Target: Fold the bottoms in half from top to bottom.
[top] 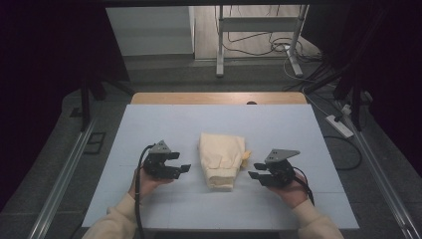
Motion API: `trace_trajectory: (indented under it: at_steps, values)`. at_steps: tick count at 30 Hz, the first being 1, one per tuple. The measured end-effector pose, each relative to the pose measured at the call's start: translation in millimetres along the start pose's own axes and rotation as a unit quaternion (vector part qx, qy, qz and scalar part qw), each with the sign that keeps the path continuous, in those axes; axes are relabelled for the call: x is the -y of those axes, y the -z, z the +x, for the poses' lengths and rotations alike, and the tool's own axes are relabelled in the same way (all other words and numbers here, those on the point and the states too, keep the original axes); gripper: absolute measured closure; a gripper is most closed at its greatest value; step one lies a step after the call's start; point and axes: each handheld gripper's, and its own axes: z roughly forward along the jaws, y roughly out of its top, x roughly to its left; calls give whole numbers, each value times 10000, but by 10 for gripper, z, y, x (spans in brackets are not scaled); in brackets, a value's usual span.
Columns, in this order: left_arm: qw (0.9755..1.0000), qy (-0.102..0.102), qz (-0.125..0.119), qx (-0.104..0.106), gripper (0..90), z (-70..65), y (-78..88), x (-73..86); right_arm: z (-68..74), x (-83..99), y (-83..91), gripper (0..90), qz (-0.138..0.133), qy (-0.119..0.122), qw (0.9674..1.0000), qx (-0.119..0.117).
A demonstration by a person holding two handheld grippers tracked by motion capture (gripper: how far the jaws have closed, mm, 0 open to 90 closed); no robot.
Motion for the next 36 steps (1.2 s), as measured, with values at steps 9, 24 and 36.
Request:
trace_trajectory:
  at_steps: [9, 24, 36]
  values:
    - [9998, 139, 116, -34, 285, -18, 138, 229, -90, 218, 149, 403, -72, -148, 9998, 114]
    - [9997, 184, 166, -13, 281, -50, 203, 335, -182, 401, 306, 389, -195, -262, 9992, 247]
    - [9997, 174, 174, -23, 281, -42, 199, 336, -184, 397, 302, 387, -222, -288, 9991, 215]
